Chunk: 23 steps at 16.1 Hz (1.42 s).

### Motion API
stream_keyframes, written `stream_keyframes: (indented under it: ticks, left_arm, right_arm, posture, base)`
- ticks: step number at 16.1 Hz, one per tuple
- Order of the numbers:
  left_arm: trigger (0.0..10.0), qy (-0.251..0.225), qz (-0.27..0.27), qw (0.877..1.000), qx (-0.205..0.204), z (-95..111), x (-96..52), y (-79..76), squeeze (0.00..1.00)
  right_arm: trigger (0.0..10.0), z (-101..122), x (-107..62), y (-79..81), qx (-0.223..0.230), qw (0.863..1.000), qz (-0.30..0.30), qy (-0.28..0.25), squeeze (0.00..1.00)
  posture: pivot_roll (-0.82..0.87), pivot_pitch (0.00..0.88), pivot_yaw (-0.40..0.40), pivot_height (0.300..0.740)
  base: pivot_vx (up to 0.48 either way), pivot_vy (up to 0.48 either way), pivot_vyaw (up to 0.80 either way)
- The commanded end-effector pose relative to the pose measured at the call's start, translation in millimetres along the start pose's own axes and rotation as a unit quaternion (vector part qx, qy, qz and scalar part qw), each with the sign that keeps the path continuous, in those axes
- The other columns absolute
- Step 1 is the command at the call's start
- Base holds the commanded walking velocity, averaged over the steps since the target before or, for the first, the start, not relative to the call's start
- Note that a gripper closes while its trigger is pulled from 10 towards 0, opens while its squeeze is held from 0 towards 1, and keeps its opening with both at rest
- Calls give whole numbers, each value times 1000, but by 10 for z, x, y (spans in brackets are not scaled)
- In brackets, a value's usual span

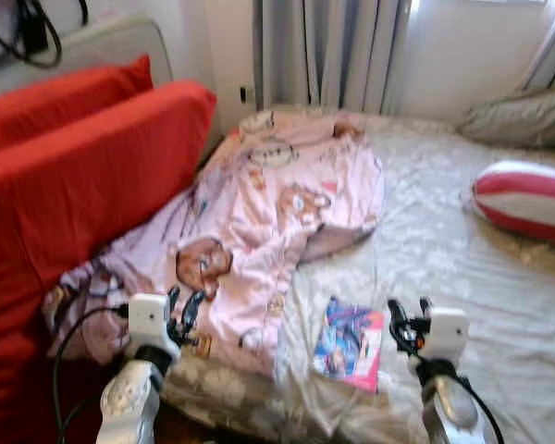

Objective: Clean up the room

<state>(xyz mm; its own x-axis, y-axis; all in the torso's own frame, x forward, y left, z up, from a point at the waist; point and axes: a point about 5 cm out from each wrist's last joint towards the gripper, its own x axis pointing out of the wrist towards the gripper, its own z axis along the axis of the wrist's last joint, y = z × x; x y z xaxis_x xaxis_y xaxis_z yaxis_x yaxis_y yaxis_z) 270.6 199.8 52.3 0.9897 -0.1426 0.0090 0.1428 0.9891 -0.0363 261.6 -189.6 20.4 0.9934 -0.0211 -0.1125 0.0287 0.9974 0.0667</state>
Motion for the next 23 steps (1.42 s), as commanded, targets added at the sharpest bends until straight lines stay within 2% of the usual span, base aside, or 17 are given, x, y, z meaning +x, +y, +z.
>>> stream_keyframes:
  ticks: [1,14,17,19,23]
  left_arm:
    - [10000,1,0,1000,2,16,1,8,0]
    - [10000,7,1,1000,1,6,12,-10,0]
    - [10000,9,0,1000,-1,3,12,-11,0]
    - [10000,11,-2,1000,0,-2,17,-17,0]
    - [10000,14,-3,1000,3,-4,21,-15,0]
  right_arm:
    - [10000,-7,0,23,3,1000,0,-1,0]
    - [10000,-37,20,77,11,1000,1,10,0]
    - [10000,-76,22,71,4,1000,-6,27,0]
    - [10000,-80,24,87,5,1000,0,27,0]
    - [10000,-70,31,106,4,1000,6,22,0]
  posture:
    - [-8,17,0,650]
    - [-5,17,1,650]
    - [-5,18,2,650]
    - [-6,16,3,626]
    - [-5,13,4,626]
  base:
    - [0,0,0]
    - [0,0,0]
    - [0,0,0]
    - [0,0,0]
    - [0,0,0]
